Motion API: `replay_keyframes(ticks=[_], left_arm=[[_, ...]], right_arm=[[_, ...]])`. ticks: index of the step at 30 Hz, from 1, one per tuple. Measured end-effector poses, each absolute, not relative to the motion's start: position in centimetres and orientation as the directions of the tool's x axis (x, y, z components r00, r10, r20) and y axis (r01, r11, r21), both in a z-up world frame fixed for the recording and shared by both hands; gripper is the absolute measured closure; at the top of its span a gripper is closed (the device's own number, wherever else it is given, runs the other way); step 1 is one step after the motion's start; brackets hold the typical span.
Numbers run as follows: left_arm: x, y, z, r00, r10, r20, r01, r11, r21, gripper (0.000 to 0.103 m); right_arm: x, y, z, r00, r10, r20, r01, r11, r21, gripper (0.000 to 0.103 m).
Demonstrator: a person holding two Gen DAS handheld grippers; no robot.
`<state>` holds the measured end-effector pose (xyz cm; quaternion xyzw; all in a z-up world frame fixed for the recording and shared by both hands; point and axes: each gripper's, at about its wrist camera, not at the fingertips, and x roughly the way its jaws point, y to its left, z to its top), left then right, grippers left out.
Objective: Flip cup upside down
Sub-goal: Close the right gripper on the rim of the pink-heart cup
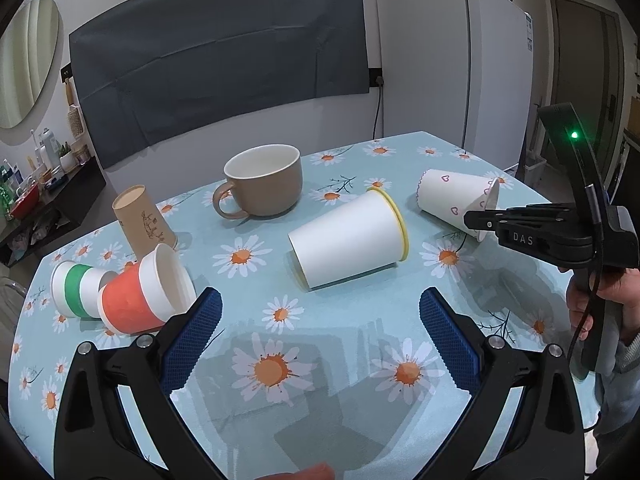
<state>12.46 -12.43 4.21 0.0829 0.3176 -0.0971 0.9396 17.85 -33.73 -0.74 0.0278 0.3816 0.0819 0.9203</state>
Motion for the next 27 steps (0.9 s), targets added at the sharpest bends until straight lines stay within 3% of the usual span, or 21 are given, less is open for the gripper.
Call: replay_keyframes(ticks=[11, 27], left_arm=[[7.5, -11.6, 4.6, 0.791, -0.14, -0.596, 0.236, 0.968, 0.086, 0.006], [0.2, -5.0, 3.9, 0.814, -0.042, -0.579, 0.101, 0.992, 0.07, 0.006]], right_arm=[[10.1, -31.3, 0.1, 0.693, 0.214, -0.689, -0.217, 0.972, 0.084, 0.1], [4.1, -20.1, -1.0, 0.573, 0.445, -0.688, -0.506, 0.853, 0.129, 0.099]])
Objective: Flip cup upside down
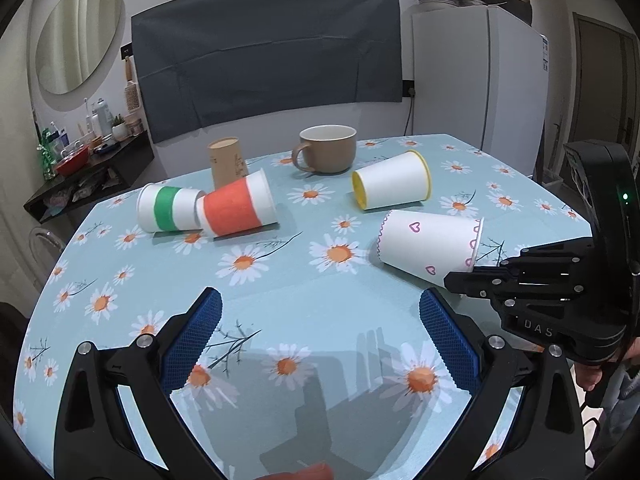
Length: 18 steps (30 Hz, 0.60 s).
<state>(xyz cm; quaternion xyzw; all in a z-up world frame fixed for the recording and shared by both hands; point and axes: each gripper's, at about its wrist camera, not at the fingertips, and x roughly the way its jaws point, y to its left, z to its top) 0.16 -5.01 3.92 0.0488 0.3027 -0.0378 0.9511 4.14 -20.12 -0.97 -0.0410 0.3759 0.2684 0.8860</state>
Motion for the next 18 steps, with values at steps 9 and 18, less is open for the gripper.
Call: replay_keyframes(ticks=[9, 18], left_arm=[[-1.3, -0.9, 4.0, 0.808, 0.031, -0.589, 0.022, 0.996, 0.083, 0.006], [-0.1, -0.6, 3.9, 0.796, 0.032, -0.604, 0.005, 0.998, 0.058, 0.006]], right_arm=[[3.0, -14.7, -0.6, 0.487, 0.523, -0.7, -0.641, 0.758, 0.12, 0.098], [2.7, -15.8, -0.8, 0.506, 0.476, -0.719, -0.629, 0.774, 0.069, 0.087]])
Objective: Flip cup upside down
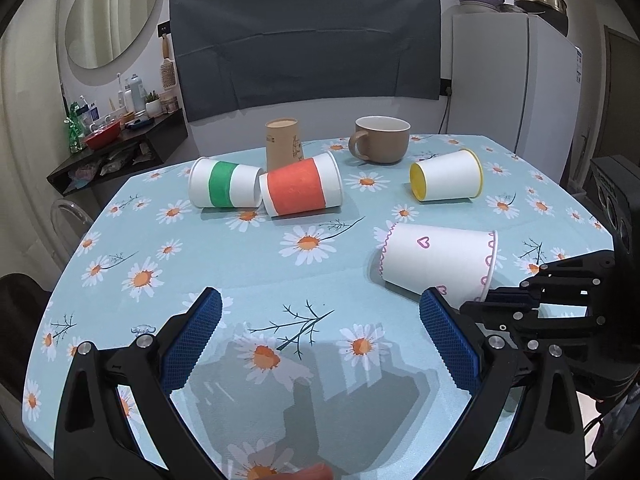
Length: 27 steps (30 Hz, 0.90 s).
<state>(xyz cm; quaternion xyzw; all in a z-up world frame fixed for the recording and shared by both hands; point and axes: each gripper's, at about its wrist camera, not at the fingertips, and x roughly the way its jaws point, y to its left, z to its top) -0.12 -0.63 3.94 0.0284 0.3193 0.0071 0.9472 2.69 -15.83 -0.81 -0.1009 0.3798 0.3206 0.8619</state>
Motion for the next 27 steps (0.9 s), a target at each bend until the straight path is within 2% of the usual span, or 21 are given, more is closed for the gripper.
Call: replay_keyframes(ticks=[1, 3, 5, 7, 13, 19, 27], left_arm=[[0.0, -0.9, 3.9, 0.796, 0.028, -0.605, 0.006, 0.998, 0.055, 0.006], [0.4, -1.2, 3.9, 0.794, 0.013, -0.608, 0.012, 0.999, 0.037, 0.006], [0.9, -1.5, 3.9, 0.787, -0.006, -0.617, 0.016, 1.0, 0.01, 0.006], [1.6, -2.0, 3.9, 0.778, -0.028, -0.628, 0.024, 1.0, -0.015, 0.006], [3.3, -3.8, 3.8, 0.761, -0.036, -0.648, 0.023, 0.999, -0.029, 0.006], [4.9, -4.8, 3.3, 0.724, -0.057, -0.688, 0.002, 0.997, -0.08, 0.006], [5.9, -5.2, 3.1, 0.675, -0.048, -0.736, -0.086, 0.986, -0.143, 0.006]], right_arm=[[2.6, -16.2, -0.8, 0.515, 0.468, -0.718, -0.623, 0.78, 0.062, 0.078], [2.5, -17.2, -0.7, 0.534, 0.457, -0.711, -0.611, 0.79, 0.049, 0.066], [2.4, -18.2, -0.7, 0.545, 0.447, -0.71, -0.599, 0.8, 0.044, 0.061], [2.5, -19.1, -0.7, 0.551, 0.43, -0.715, -0.584, 0.811, 0.037, 0.048], [2.6, -21.8, -0.7, 0.583, 0.398, -0.708, -0.553, 0.833, 0.012, 0.03], [3.7, -23.4, -0.8, 0.597, 0.368, -0.713, -0.556, 0.83, -0.037, 0.018], [7.6, -25.0, -0.9, 0.593, 0.301, -0.747, -0.628, 0.754, -0.194, 0.017]])
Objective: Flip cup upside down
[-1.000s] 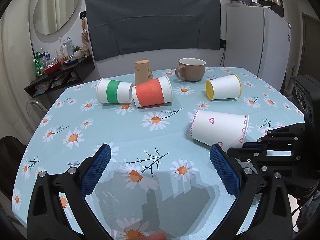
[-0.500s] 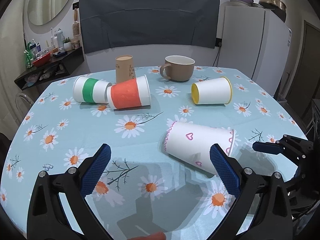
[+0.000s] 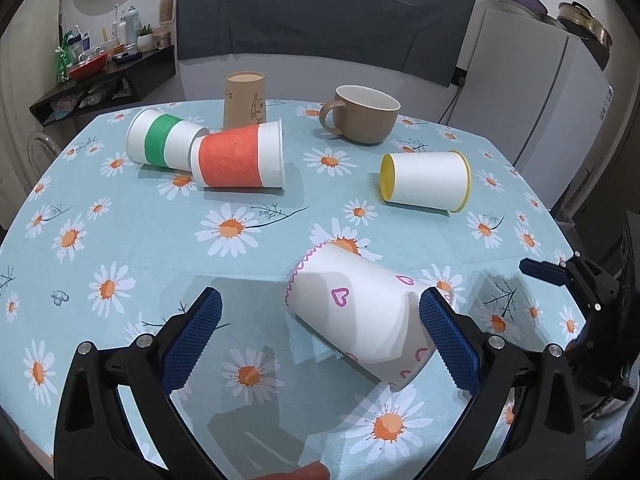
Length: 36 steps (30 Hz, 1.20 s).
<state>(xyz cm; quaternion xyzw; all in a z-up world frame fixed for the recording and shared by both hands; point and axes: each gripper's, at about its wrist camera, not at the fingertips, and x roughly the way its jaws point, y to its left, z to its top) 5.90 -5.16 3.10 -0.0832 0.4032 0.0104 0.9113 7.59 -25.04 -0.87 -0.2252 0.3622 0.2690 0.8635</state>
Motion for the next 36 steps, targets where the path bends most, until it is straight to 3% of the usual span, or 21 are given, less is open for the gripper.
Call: replay_keyframes(ticks=[5, 11, 22, 24, 28, 36], left_arm=[[6.5, -6.2, 3.2, 0.636, -0.063, -0.769, -0.133, 0.973, -0.189, 0.006], [8.1, -6.9, 2.7, 0.562, -0.109, -0.82, -0.218, 0.937, -0.274, 0.006], [10.0, -8.5, -0.8, 0.401, -0.322, -0.858, -0.286, 0.845, -0.451, 0.006], [9.9, -8.5, -1.3, 0.394, -0.343, -0.853, -0.294, 0.832, -0.471, 0.01], [9.7, -8.5, -0.8, 0.413, -0.316, -0.854, -0.271, 0.853, -0.446, 0.03], [8.4, -7.9, 1.2, 0.532, -0.159, -0.832, -0.177, 0.939, -0.294, 0.034]], right_arm=[[11.8, -25.7, -1.0, 0.539, 0.264, -0.8, -0.677, 0.701, -0.225, 0.017], [13.7, -25.4, -1.0, 0.447, 0.344, -0.826, -0.76, 0.633, -0.148, 0.017], [14.1, -25.9, -1.1, 0.391, 0.412, -0.823, -0.799, 0.595, -0.082, 0.017], [13.9, -26.2, -0.9, 0.399, 0.411, -0.82, -0.794, 0.602, -0.084, 0.017], [13.4, -26.4, -0.9, 0.401, 0.415, -0.817, -0.793, 0.604, -0.082, 0.017], [12.1, -25.9, -1.2, 0.402, 0.416, -0.816, -0.783, 0.618, -0.07, 0.017]])
